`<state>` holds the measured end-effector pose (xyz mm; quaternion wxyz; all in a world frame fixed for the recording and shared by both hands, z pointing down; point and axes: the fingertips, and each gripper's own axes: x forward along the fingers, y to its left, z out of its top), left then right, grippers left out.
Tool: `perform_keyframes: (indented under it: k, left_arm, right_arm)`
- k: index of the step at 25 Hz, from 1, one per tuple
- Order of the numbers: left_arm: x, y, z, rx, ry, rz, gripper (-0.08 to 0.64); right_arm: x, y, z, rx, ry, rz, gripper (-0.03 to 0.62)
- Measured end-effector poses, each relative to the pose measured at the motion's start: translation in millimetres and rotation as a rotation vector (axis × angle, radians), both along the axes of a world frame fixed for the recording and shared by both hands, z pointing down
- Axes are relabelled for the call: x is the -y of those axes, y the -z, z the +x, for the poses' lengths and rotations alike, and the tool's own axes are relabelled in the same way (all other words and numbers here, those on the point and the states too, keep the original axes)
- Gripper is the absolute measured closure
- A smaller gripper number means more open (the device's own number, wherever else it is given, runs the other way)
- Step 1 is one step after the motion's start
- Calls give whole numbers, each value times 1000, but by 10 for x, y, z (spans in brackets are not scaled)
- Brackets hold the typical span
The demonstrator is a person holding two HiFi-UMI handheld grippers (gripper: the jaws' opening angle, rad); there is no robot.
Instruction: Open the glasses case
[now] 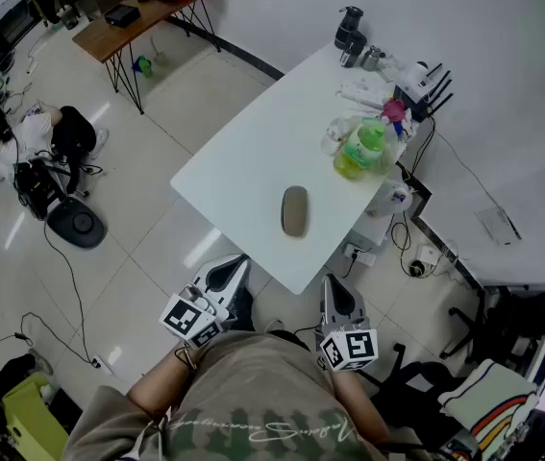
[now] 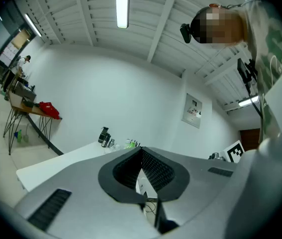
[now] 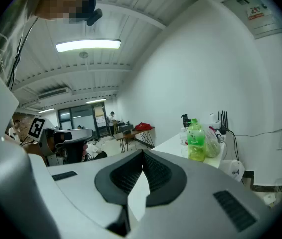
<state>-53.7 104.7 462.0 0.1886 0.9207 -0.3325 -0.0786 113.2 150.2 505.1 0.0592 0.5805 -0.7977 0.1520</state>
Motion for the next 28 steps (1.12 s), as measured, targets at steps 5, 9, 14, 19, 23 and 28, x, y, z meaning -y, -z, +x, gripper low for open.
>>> perform_keyframes:
  k: [5, 9, 14, 19, 23, 28]
  left_arm:
    - [572, -70, -272, 11, -38, -11, 554]
    - [931, -43, -224, 7, -93, -15, 554]
    - [1136, -2, -34, -20, -145, -21, 554]
    - [1280, 6, 142, -7, -124, -16, 554]
    - [1364, 20, 229, -2, -91, -17, 554]
    - [1412, -72, 417, 92, -93, 43, 554]
  right_arm:
    - [711, 5, -371, 22, -14, 12, 585]
    - [1097, 37, -427, 60, -62, 4, 584]
    - [1297, -39, -345, 103, -45, -20, 586]
    - [1468, -68, -191, 84, -6, -32, 586]
    - [1561, -61, -169, 112, 47, -18, 586]
    - [1716, -120, -82, 76, 89, -23, 586]
